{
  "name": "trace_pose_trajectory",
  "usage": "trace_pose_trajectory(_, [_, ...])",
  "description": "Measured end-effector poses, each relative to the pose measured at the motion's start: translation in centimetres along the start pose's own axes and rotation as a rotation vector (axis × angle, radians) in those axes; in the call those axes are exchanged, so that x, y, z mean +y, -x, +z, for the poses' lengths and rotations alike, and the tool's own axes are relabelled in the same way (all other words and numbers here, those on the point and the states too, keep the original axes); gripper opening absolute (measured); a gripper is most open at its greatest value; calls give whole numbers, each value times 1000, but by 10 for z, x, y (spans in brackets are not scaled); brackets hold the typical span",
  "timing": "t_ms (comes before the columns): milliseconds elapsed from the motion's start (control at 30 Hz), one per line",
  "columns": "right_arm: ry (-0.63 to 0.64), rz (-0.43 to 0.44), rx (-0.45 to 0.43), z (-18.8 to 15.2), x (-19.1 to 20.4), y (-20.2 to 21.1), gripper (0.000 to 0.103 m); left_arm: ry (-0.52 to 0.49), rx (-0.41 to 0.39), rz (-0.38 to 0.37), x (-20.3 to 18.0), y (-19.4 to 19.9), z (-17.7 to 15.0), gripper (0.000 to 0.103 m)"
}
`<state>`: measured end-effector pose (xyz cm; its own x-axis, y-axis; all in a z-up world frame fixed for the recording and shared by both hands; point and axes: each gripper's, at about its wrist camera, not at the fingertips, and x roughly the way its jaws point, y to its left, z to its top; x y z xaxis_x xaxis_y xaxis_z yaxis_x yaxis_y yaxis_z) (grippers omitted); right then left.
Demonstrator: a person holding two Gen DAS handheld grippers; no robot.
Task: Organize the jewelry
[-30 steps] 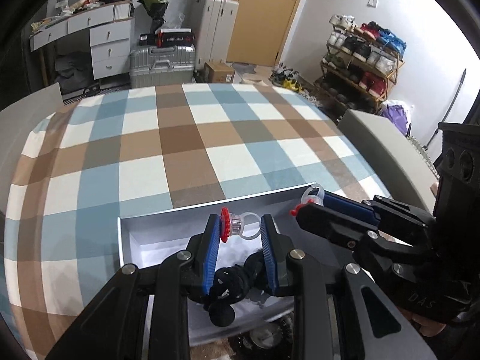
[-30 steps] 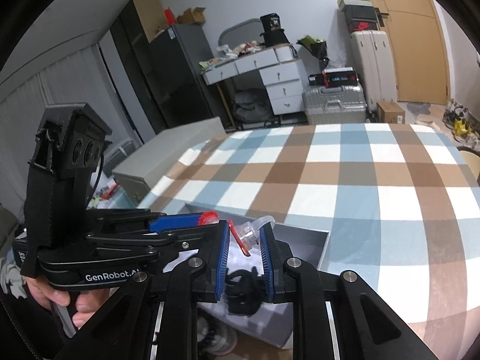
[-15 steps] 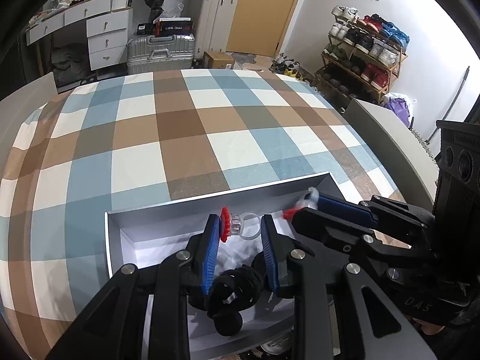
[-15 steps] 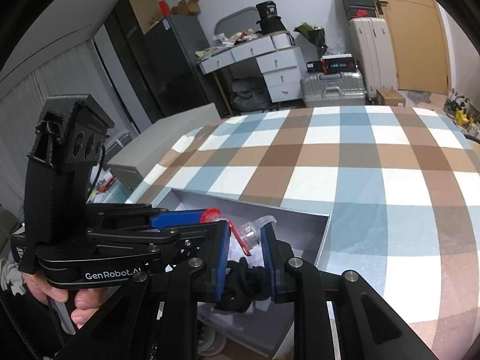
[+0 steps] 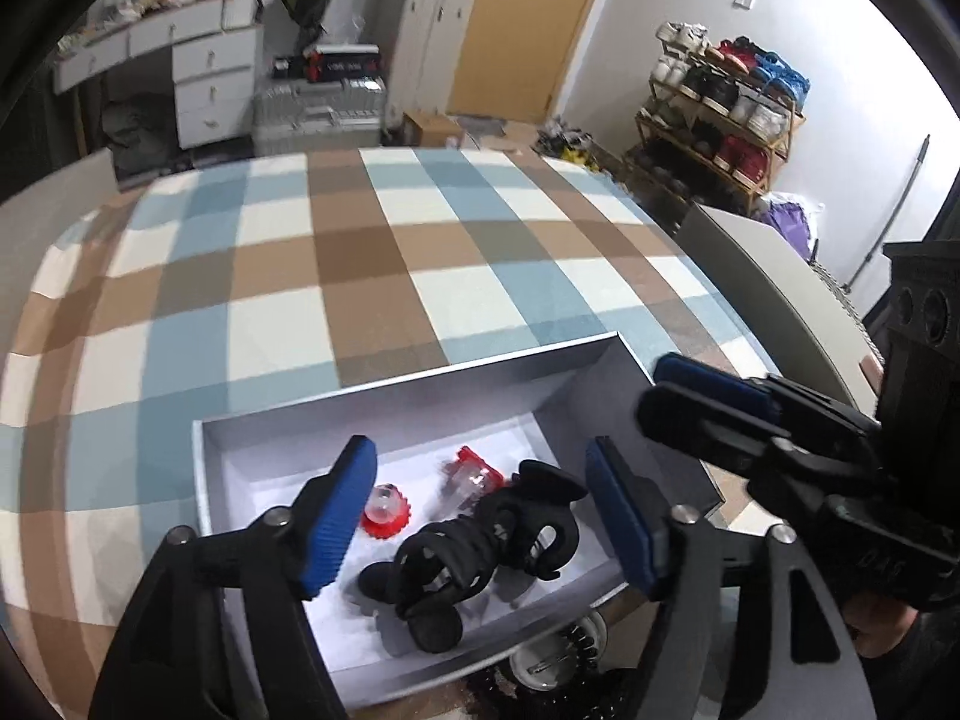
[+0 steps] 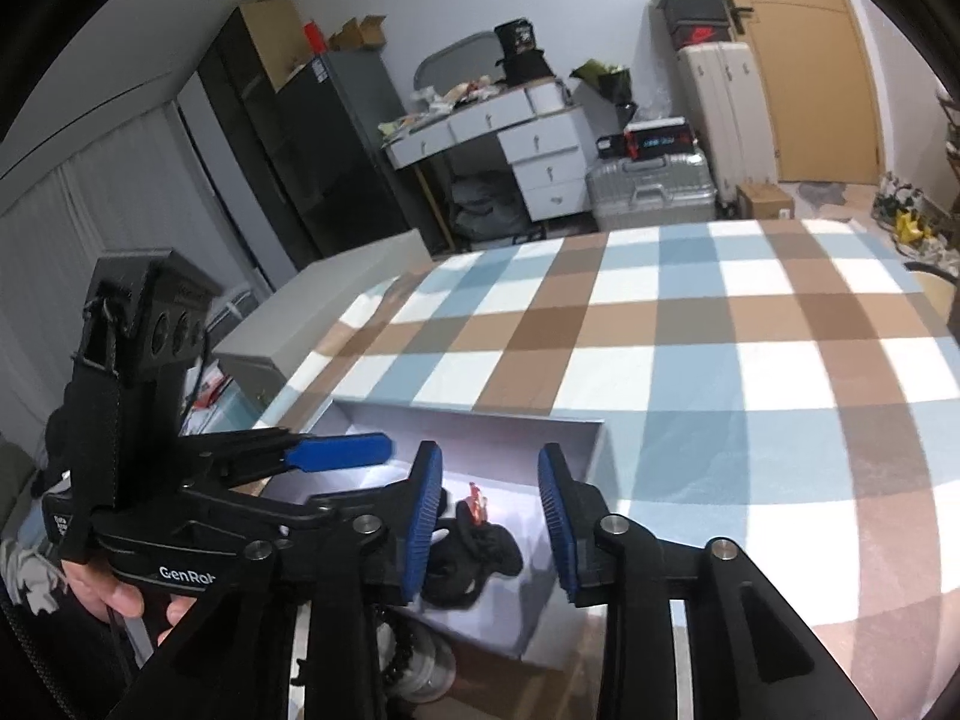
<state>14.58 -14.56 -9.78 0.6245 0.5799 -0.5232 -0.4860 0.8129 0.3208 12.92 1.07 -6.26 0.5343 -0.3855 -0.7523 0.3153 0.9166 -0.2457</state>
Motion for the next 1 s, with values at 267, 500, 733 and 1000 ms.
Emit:
trace_pose_trajectory(267, [-7, -13, -36, -5, 7, 27, 49, 12, -60, 59, -1, 23, -5, 69])
trace_pose_trajectory(500, [4, -14, -78, -8, 19, 52, 56, 46, -118, 100, 0, 46, -12, 69])
trace_pose_trajectory(733, [28, -4, -111, -18, 36, 76, 70, 43, -144, 146, -9, 61, -27, 84])
trace_pose_trajectory(1000, [90, 14, -77, -44, 52, 86, 74, 96, -248, 189, -13, 89, -53, 85])
